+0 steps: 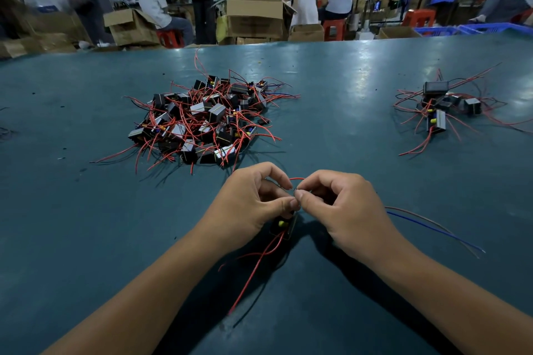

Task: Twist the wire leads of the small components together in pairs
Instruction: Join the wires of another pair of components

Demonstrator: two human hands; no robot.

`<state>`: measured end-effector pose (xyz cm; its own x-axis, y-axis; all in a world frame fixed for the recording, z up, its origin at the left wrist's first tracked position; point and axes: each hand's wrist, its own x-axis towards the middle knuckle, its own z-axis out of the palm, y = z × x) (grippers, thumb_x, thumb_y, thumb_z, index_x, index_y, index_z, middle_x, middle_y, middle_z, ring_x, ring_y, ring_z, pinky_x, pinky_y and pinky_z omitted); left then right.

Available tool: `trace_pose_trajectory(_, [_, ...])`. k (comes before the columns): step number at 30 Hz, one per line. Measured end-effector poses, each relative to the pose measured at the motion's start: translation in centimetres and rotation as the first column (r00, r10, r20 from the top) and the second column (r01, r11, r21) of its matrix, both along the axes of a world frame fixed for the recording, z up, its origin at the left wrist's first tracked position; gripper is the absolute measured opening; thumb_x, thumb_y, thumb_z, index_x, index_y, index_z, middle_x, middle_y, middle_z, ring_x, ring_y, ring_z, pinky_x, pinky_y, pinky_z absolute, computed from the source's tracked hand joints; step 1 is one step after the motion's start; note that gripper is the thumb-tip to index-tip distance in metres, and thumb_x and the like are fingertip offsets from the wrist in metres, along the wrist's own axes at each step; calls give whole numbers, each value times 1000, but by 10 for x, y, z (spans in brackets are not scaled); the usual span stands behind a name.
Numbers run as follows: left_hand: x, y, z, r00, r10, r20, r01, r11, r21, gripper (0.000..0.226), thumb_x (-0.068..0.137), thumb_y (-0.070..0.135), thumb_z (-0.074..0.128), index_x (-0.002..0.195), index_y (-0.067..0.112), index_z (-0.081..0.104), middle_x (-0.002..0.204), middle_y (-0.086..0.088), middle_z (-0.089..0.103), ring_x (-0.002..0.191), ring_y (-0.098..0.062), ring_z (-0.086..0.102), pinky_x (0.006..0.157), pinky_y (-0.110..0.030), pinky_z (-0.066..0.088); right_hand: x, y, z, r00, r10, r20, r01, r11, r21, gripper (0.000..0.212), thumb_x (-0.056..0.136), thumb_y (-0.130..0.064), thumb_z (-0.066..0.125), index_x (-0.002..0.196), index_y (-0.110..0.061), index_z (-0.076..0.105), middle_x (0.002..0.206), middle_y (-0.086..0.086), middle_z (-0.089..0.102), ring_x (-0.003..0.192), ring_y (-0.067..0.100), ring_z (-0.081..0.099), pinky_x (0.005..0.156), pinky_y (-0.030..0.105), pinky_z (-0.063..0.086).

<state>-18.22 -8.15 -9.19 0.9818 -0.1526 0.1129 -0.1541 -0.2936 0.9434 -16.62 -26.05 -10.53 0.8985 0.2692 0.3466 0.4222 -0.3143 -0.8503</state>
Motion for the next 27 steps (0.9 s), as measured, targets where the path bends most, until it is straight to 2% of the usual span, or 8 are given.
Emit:
trace_pose_trajectory(3, [0, 1, 1, 1000, -25, 7, 25, 999, 22, 21, 83, 5, 77, 95, 6, 60, 77, -11, 76, 68, -18, 70, 69, -30, 56, 1, 1, -1, 1000, 3, 15, -3, 1000, -7, 13, 84, -20, 71, 72, -24, 68, 55, 6, 56, 49, 5, 37, 47, 21, 31])
trace_pose_trajectory(6, [-1, 5, 3, 997, -47, 59, 40, 994, 103, 14, 87, 9, 75, 96, 14, 65, 80, -7, 75, 72, -23, 72, 75, -42, 59, 1, 1, -1, 999, 15, 45, -14, 999, -34, 14, 86, -19, 71, 73, -22, 68, 50, -9, 50, 47, 2, 38, 47, 14, 30])
trace_pose_trajectory(8, [-2, 8, 5, 986, -25, 168, -14, 974, 227, 7, 86, 28, 71, 92, 25, 67, 78, 3, 72, 66, -17, 67, 65, -31, 56, 0, 0, -1, 997, 21, 76, -16, 997, -74, 12, 87, -19, 69, 76, -23, 67, 50, -15, 49, 47, 3, 41, 49, 11, 30])
trace_pose_trajectory(10, [-3, 9, 8, 963, -29, 267, -65, 939, 336, 11, 86, 40, 66, 87, 30, 68, 76, 10, 66, 59, -11, 56, 56, -18, 43, -1, 0, 0, 992, 17, 121, 0, 990, -143, 11, 87, -19, 68, 78, -24, 67, 54, -20, 50, 50, 5, 46, 52, 13, 30])
trace_pose_trajectory(13, [-3, 9, 10, 957, -63, 285, -57, 918, 393, 13, 94, 35, 67, 84, 27, 68, 74, 14, 62, 60, -8, 51, 56, -16, 37, -1, 0, 1, 988, 38, 147, -11, 984, -177, 11, 87, -18, 67, 80, -26, 67, 56, -18, 51, 53, 7, 46, 54, 17, 31])
trace_pose_trajectory(18, [-3, 11, 12, 977, -81, 198, -2, 922, 387, 16, 97, 32, 63, 83, 24, 68, 66, 13, 58, 57, -4, 44, 56, -21, 35, -1, 0, 3, 977, 66, 202, -25, 980, -199, 6, 87, -22, 65, 82, -22, 69, 57, -15, 48, 56, 8, 47, 55, 21, 35])
trace_pose_trajectory(23, [-5, 14, 16, 983, -116, 141, 53, 920, 387, 22, 96, 38, 60, 83, 23, 71, 59, 8, 51, 52, -5, 37, 51, -20, 29, -3, -2, 6, 960, 97, 262, -23, 962, -271, 12, 86, -29, 59, 85, -20, 67, 59, -15, 45, 59, 7, 46, 56, 23, 37])
trace_pose_trajectory(27, [-7, 9, 16, 999, -15, 52, 3, 971, 239, 29, 96, 30, 63, 75, 13, 70, 59, -9, 50, 50, -11, 35, 48, -23, 26, -3, -2, 6, 953, 111, 283, -27, 958, -285, 6, 88, -24, 63, 84, -21, 66, 61, -19, 43, 60, 3, 46, 57, 19, 33])
